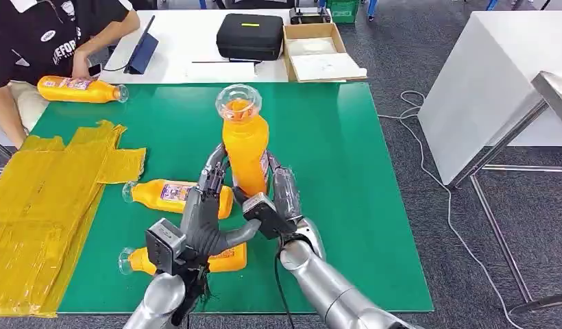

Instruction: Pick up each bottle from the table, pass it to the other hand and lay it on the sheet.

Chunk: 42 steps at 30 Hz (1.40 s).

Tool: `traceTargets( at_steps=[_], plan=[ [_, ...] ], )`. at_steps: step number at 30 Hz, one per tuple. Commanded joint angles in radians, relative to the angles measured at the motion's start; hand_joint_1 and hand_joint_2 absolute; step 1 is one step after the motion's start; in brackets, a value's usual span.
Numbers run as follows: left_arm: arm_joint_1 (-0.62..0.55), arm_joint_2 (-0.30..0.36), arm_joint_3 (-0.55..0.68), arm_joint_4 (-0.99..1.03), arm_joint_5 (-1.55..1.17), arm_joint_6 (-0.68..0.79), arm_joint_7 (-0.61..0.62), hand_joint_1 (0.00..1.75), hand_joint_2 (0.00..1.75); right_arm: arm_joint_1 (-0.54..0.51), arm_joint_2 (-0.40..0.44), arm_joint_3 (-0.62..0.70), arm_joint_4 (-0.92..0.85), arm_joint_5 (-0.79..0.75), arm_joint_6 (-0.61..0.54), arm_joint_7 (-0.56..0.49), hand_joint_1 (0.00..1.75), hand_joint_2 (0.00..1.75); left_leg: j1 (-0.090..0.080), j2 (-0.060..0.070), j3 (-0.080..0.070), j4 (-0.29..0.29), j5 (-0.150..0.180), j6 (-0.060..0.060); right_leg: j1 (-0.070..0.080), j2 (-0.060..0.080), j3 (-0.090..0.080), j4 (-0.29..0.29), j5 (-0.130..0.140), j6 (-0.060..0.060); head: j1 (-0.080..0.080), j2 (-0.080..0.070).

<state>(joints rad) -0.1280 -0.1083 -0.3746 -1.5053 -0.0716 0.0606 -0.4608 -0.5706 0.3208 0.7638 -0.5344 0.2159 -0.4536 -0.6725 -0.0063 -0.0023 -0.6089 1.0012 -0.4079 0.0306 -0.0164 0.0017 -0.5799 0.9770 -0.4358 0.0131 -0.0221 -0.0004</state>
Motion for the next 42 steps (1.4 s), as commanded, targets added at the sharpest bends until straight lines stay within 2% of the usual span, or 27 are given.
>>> traceTargets(
  at_steps=[1, 9, 12, 15, 17, 21, 25, 31, 35, 38, 41, 42],
  plan=[
    [-0.104, -0.028, 0.061, 0.201, 0.079, -0.014, -0.008, 0.0, 1.75, 0.026, 0.028, 0.198, 0.114, 0.038, -0.025, -0.026, 1.75, 1.75, 0.001, -0.004, 0.005, -0.002, 0.0, -0.004, 0.001, -0.005, 0.007, -0.003, -0.001, -0.002, 0.0, 0.0],
    [-0.102, -0.026, 0.06, 0.203, 0.077, 0.011, -0.013, 0.0, 1.75, 0.046, 0.015, 0.191, -0.002, 0.006, -0.09, -0.026, 1.75, 1.75, 0.001, -0.003, 0.001, 0.0, 0.0, -0.003, 0.001, -0.003, 0.003, -0.001, -0.001, -0.002, 0.0, 0.0],
    [-0.091, -0.026, 0.073, 0.188, 0.066, 0.034, -0.011, 0.0, 1.75, 0.066, -0.024, 0.168, -0.147, -0.042, -0.199, -0.026, 1.75, 1.75, 0.001, -0.002, 0.001, 0.0, 0.0, -0.003, 0.001, -0.002, 0.003, -0.001, -0.001, -0.002, 0.0, 0.0],
    [-0.067, -0.024, 0.086, 0.158, 0.056, 0.045, -0.009, 0.0, 1.75, 0.076, -0.056, 0.126, -0.242, -0.071, -0.242, -0.026, 1.75, 1.75, 0.001, -0.003, 0.002, 0.0, -0.001, -0.003, 0.001, -0.003, 0.003, -0.001, -0.001, -0.002, 0.001, 0.0],
    [-0.054, -0.027, 0.097, 0.143, 0.047, 0.048, -0.005, 0.0, 1.75, 0.098, -0.064, 0.05, -0.302, -0.042, -0.245, -0.026, 1.75, 1.75, 0.0, -0.001, 0.0, 0.0, 0.0, -0.002, 0.0, -0.001, 0.001, -0.001, 0.0, -0.001, 0.001, 0.0],
    [-0.054, -0.027, 0.097, 0.143, 0.047, 0.048, -0.005, 0.0, 1.75, 0.098, -0.064, 0.05, -0.302, -0.042, -0.245, -0.026, 1.75, 1.75, 0.0, -0.001, 0.001, 0.0, -0.001, -0.003, 0.0, -0.001, 0.003, -0.001, 0.0, -0.001, 0.001, 0.0],
    [-0.052, -0.031, 0.105, 0.142, 0.033, 0.048, -0.002, 0.0, 1.75, 0.13, -0.073, -0.046, -0.358, -0.017, -0.245, -0.026, 1.75, 1.75, 0.001, -0.001, 0.002, -0.001, -0.001, -0.003, 0.001, -0.001, 0.003, -0.001, 0.0, -0.002, 0.001, 0.0],
    [-0.05, -0.029, 0.109, 0.142, 0.033, 0.048, -0.002, 0.0, 1.75, 0.132, -0.081, -0.058, -0.364, -0.02, -0.245, -0.026, 1.75, 1.75, 0.001, 0.0, 0.003, -0.001, -0.001, -0.004, 0.001, 0.001, 0.004, -0.002, 0.0, -0.002, 0.001, 0.0],
    [-0.047, -0.027, 0.118, 0.135, 0.024, 0.048, -0.002, 0.0, 1.75, 0.177, -0.084, -0.182, -0.398, 0.049, -0.245, -0.026, 1.75, 1.75, 0.0, -0.001, 0.002, -0.001, 0.0, -0.003, 0.0, 0.0, 0.003, -0.001, 0.0, -0.002, 0.001, 0.0],
    [-0.047, -0.027, 0.118, 0.135, 0.024, 0.048, -0.002, 0.0, 1.75, 0.177, -0.084, -0.182, -0.398, 0.049, -0.245, -0.026, 1.75, 1.75, 0.0, -0.002, 0.002, -0.001, 0.0, -0.003, 0.0, -0.001, 0.003, -0.001, 0.0, -0.002, 0.001, 0.0],
    [-0.047, -0.027, 0.118, 0.135, 0.024, 0.048, -0.002, 0.0, 1.75, 0.177, -0.084, -0.182, -0.398, 0.049, -0.245, -0.026, 1.75, 1.75, 0.002, 0.004, 0.002, -0.001, -0.001, -0.003, 0.001, 0.002, 0.003, -0.002, 0.001, -0.003, -0.001, 0.0],
    [-0.047, -0.027, 0.118, 0.135, 0.024, 0.048, -0.002, 0.0, 1.75, 0.177, -0.084, -0.182, -0.398, 0.049, -0.245, -0.026, 1.75, 1.75, 0.0, -0.001, 0.001, -0.001, 0.001, -0.002, -0.003, -0.003, 0.002, -0.001, 0.001, -0.004, 0.0, 0.0]
  ],
)
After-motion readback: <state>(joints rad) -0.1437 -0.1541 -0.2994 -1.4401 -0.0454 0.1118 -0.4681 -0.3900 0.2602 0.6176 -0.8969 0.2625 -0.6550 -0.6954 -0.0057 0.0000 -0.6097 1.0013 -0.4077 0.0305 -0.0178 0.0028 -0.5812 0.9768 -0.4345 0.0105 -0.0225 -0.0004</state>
